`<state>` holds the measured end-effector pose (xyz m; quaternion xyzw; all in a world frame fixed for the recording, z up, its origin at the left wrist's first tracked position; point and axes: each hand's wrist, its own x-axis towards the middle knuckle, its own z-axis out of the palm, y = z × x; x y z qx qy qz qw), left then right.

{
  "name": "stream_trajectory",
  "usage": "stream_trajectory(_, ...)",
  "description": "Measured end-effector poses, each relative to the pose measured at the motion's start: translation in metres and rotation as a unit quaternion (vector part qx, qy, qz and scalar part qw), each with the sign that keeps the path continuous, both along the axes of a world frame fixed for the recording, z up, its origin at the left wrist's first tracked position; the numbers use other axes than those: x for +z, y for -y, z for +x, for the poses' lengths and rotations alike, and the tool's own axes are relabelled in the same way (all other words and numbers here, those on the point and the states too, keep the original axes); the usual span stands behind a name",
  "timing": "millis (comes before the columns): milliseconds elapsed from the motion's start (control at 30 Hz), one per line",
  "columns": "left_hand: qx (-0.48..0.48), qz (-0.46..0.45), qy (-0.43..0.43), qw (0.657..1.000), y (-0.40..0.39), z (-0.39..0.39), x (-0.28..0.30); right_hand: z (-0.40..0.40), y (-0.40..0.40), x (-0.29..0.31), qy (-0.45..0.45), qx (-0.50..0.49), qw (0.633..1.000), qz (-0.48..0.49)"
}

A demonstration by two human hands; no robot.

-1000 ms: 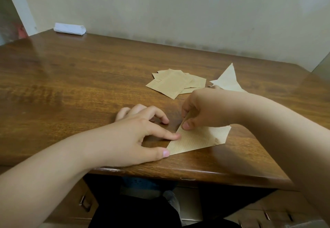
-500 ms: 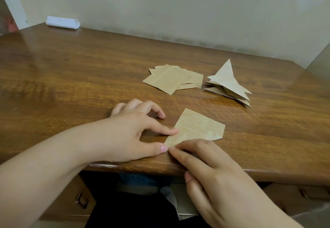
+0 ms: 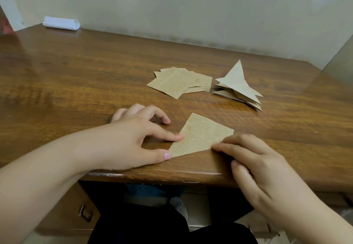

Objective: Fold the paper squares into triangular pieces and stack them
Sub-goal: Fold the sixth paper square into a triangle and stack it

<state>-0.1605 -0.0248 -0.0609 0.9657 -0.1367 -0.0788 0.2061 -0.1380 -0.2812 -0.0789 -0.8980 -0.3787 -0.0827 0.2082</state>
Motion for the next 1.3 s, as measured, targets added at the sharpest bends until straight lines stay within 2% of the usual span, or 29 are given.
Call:
stream_trajectory(233, -0.007, 0.009, -0.005, 1.0, -0.002, 0.003, 0.003, 0.003, 0.002, 0.003, 0.028, -0.01, 0.999, -0.024)
stream_trajectory(433, -0.052, 0.005, -0.081, 0.995, -0.012, 0.015, 0.015, -0.003, 0.011, 0.01, -0.022, 0.04, 0.997, -0.067)
stream_trajectory(500, -0.056, 0.009, -0.091, 0.994, -0.011, 0.017, 0.021, -0.011, 0.011, 0.008, 0.0, 0.045, 0.996, -0.071)
stream_trajectory(567, -0.033, 0.018, -0.056, 0.998, -0.003, 0.018, 0.023, -0.02, 0.005, 0.004, 0.037, 0.047, 0.997, -0.055)
stream_trajectory(633, 0.0, 0.054, 0.037, 0.998, 0.012, 0.015, 0.017, -0.027, -0.004, -0.006, 0.088, 0.058, 0.994, -0.038)
stream_trajectory(700, 0.017, 0.113, 0.143, 0.983, 0.034, 0.008, 0.008, -0.03, -0.013, -0.014, 0.122, 0.077, 0.989, -0.034)
stream_trajectory(767, 0.031, 0.125, 0.2, 0.971, 0.052, -0.001, -0.001, -0.028, -0.016, -0.017, 0.124, 0.113, 0.986, -0.018)
stream_trajectory(833, 0.052, 0.095, 0.184, 0.977, 0.058, -0.008, -0.008, -0.023, -0.011, -0.014, 0.11, 0.144, 0.984, 0.001)
stream_trajectory(1000, 0.055, 0.018, 0.172, 0.983, 0.046, -0.011, -0.01, -0.005, 0.01, -0.003, 0.097, 0.121, 0.988, -0.023)
stream_trajectory(1167, 0.026, 0.013, 0.174, 0.984, 0.048, -0.022, -0.012, -0.005, 0.009, -0.007, 0.105, 0.13, 0.986, 0.0)
stream_trajectory(1300, 0.044, 0.027, 0.117, 0.992, 0.043, -0.016, -0.013, 0.0, -0.003, -0.003, 0.121, 0.096, 0.988, 0.024)
